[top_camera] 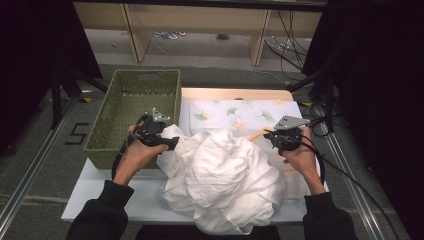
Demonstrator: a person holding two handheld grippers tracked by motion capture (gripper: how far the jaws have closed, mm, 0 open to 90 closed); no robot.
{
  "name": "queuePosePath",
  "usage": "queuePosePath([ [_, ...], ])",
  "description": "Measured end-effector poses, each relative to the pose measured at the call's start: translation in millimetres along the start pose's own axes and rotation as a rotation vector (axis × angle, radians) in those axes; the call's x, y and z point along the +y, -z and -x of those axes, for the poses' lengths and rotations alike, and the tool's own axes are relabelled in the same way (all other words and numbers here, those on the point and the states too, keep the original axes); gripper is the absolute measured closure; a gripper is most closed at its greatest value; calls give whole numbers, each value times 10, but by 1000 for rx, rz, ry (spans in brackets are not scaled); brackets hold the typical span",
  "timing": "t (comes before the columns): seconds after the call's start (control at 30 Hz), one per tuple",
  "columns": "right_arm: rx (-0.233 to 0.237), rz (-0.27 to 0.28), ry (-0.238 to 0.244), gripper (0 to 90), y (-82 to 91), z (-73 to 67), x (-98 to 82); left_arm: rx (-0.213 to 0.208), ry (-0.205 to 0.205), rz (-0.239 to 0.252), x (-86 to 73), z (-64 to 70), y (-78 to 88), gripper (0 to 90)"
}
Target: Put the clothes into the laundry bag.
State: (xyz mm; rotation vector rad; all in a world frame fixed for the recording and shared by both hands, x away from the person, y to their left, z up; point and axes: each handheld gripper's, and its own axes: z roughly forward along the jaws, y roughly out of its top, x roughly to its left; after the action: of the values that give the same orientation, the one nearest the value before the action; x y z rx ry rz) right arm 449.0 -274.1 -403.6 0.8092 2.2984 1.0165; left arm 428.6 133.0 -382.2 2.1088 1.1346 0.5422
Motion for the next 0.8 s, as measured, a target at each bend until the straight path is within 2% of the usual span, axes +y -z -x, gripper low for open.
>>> queuePosePath([
  [0.03,-12,8,10,895,-7,4,-3,-17,3,2,2,-3,6,378],
  [0.07,-4,2,8,895,-9,-1,-4,-30,-5,12,5,0,16,452],
  [0.1,2,1,4,895,-7,-5,-4,-56,3,20,7,-2,28,526],
  [0.13,-14,6,11,895,4,3,-1,-67,14,33,0,0,31,594],
  [0.17,-4,0,0,895,2,-2,1,-63,-13,29,-9,-4,30,662],
  [0.2,-13,4,10,895,4,1,-1,-74,-17,28,-16,-4,28,717],
  [0.23,-13,5,8,895,-3,-3,-4,-77,-22,26,-23,-6,28,745],
  [0.27,3,-2,7,895,-6,-4,-4,-70,-9,42,-23,-1,25,754],
  [0.3,-12,4,15,895,6,2,-1,-72,1,53,-20,6,33,780],
  [0.37,-2,-2,2,895,7,-4,3,-62,-2,92,-5,46,65,844],
  [0.4,-2,-2,1,895,5,-3,1,-78,-29,83,9,69,82,853],
  [0.43,-13,3,12,895,5,4,-1,-100,-18,111,21,120,83,857],
  [0.5,-6,0,1,895,4,-1,0,-131,-35,127,54,241,89,861],
  [0.53,-4,1,-3,896,6,-1,3,-163,-37,146,72,314,90,861],
  [0.6,-4,4,2,895,10,0,5,-268,-36,161,104,493,85,861],
  [0.67,-13,15,14,895,23,2,10,-349,-73,159,123,737,49,861],
  [0.73,-12,16,20,896,37,2,27,-412,-136,143,128,1023,-13,860],
  [0.77,-13,19,19,896,46,-4,39,-452,-157,139,132,1167,-54,860],
  [0.8,-11,23,27,896,59,-6,49,-471,-160,135,134,1252,-77,860],
])
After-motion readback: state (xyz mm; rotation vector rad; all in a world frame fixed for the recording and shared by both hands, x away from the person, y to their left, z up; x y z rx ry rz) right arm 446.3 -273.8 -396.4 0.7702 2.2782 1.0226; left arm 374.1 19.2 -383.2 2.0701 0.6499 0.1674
